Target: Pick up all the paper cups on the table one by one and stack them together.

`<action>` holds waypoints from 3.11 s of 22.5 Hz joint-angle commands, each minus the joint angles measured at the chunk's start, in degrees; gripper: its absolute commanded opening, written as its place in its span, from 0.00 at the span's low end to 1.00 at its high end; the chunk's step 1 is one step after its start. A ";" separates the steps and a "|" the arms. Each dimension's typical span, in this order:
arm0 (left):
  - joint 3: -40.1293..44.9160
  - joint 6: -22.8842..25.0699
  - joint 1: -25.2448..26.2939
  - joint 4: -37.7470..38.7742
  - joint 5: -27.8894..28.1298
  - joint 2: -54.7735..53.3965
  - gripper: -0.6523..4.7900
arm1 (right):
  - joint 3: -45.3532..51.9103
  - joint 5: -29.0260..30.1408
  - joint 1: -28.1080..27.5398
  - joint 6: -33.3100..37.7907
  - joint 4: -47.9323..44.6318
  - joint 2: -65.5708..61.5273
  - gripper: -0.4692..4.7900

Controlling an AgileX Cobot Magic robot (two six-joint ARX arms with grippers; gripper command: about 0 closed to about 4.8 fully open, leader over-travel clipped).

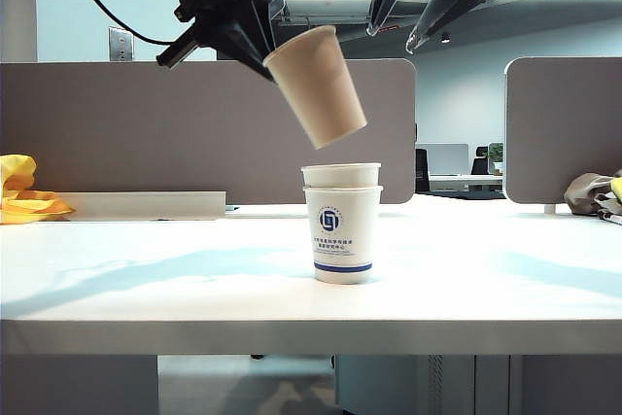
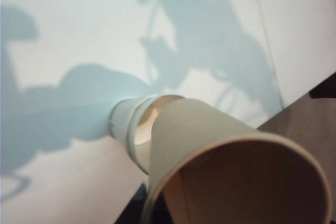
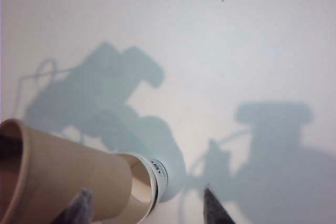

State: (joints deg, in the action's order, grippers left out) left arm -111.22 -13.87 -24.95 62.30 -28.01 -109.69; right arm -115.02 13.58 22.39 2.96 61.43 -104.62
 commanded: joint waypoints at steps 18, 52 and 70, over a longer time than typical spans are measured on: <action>-0.13 0.35 -0.22 1.95 -0.33 -3.63 0.11 | -0.24 0.26 -0.04 -0.17 0.94 2.14 0.60; 0.02 2.19 -1.70 2.93 -0.09 -4.83 0.46 | 9.77 1.09 0.68 -0.48 3.23 1.92 0.58; -0.11 6.62 1.97 5.11 5.05 -1.70 0.37 | 9.77 0.04 -0.15 -1.68 1.22 1.97 0.58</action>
State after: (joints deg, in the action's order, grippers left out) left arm -111.15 -7.49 -23.07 68.55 -23.88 -112.71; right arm -104.88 13.67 22.26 1.61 63.68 -103.18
